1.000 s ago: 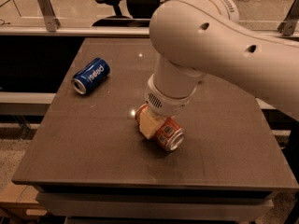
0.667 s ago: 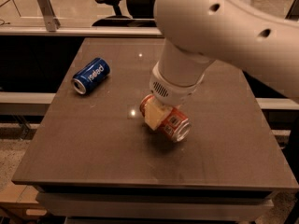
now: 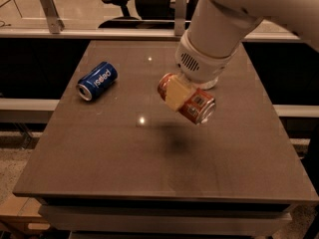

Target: Place coke can upright

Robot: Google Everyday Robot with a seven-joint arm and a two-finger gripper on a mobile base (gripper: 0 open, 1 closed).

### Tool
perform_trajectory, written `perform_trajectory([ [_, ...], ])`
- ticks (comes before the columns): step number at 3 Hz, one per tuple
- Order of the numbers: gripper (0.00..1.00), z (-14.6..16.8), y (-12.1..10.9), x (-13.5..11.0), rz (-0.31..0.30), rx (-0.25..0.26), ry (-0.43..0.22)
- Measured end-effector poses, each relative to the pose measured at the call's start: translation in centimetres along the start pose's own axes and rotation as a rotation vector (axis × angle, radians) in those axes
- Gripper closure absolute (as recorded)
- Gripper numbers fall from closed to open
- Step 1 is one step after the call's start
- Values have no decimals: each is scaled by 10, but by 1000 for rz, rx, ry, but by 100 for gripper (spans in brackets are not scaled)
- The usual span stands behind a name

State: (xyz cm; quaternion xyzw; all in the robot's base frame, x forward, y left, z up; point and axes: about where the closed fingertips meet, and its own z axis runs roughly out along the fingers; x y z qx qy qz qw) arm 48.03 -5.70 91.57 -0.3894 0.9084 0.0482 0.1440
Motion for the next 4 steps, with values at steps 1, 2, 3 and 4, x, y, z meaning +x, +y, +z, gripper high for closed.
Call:
perform_trajectory([
  [1,100,-15,-15,-9,-35,-71,-120],
  [2,100,-20,-21,-20,-80,-180,-292],
  [3,100,-23,-21,-29,-118,-283,-475],
  [4,100,-35,-9,-36,-157,-385,-660],
])
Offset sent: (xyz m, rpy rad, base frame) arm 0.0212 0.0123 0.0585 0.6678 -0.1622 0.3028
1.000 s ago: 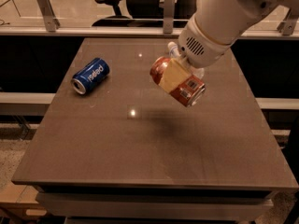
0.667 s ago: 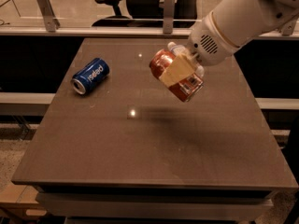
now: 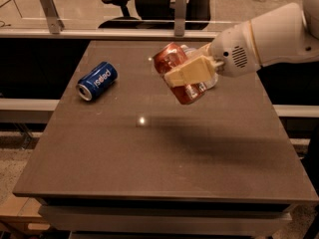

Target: Place coke can upright

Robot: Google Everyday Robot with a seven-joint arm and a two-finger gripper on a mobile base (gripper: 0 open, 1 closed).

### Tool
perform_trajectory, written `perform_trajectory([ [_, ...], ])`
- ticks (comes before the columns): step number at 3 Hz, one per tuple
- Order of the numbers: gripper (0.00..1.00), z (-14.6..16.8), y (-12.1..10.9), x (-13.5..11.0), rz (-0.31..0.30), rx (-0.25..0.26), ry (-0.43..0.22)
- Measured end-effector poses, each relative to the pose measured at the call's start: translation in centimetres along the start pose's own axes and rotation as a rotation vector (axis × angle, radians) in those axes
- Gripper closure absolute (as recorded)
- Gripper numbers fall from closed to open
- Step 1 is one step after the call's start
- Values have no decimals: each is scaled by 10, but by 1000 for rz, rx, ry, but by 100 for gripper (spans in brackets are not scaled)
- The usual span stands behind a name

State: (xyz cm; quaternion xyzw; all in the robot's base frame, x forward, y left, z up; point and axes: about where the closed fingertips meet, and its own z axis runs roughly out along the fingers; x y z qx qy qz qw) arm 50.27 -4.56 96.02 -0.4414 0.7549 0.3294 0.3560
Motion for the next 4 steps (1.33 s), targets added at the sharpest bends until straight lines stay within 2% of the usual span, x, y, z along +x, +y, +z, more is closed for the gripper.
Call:
perform_trajectory([
  [1,100,-1,12,-7,-19,-72,-154],
  [2,100,0,19,-7,-32,-110,-270],
  [4,100,5,5,13,-30,-98,-378],
])
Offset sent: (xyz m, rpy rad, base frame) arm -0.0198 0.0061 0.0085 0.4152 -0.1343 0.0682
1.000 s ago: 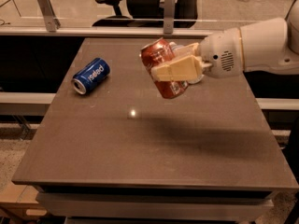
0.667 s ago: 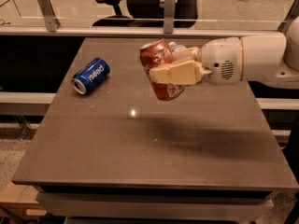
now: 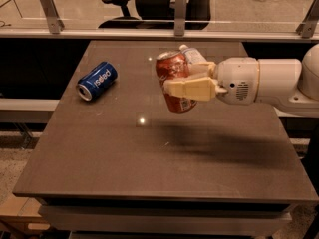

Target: Place coke can upright

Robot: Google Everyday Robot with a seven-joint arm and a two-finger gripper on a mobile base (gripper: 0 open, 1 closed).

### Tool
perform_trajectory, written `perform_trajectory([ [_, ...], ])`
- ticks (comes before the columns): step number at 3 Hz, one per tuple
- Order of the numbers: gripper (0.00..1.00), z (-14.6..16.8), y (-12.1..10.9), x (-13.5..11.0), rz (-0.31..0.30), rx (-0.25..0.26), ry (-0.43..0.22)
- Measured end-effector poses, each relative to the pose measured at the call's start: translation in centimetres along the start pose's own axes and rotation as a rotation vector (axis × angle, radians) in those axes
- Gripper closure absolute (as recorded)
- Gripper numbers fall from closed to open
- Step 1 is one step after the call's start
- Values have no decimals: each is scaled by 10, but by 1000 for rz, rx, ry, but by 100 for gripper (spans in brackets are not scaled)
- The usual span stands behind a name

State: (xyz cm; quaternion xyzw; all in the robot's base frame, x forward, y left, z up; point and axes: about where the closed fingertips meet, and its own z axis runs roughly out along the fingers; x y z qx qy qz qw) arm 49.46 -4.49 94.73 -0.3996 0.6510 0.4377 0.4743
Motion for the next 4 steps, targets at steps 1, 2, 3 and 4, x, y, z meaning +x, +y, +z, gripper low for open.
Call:
perform_trajectory([
  [1,100,-2,-10,16,7,16,-47],
  [2,100,-2,-19,31,12,25,-81],
  [3,100,-4,-27,42,13,34,-98],
  [4,100,-6,-33,55,22,47,-103],
])
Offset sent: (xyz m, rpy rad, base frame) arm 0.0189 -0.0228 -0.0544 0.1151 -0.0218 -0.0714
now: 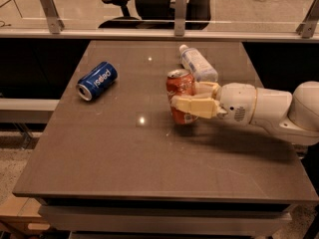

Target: Place coke can upright

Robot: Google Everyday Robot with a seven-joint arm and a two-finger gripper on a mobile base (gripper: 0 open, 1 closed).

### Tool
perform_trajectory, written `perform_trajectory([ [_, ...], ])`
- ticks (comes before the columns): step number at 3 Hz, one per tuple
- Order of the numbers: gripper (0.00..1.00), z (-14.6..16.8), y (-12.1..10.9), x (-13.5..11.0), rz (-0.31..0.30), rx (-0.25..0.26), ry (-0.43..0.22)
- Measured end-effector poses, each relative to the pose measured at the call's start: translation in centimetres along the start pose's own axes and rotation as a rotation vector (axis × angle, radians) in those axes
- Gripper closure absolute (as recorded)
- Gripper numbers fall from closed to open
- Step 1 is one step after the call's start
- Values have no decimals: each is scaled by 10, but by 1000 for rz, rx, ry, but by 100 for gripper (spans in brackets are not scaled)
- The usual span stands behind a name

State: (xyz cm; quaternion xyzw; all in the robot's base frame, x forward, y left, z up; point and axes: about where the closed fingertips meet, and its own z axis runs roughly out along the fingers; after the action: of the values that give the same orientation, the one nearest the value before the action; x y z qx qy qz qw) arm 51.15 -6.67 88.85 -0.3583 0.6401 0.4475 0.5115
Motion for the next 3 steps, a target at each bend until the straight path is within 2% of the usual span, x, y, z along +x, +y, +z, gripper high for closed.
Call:
perform_trajectory([
  [2,100,-6,-6,27,19,29,3],
  [3,83,-6,-6,23,19,29,3],
])
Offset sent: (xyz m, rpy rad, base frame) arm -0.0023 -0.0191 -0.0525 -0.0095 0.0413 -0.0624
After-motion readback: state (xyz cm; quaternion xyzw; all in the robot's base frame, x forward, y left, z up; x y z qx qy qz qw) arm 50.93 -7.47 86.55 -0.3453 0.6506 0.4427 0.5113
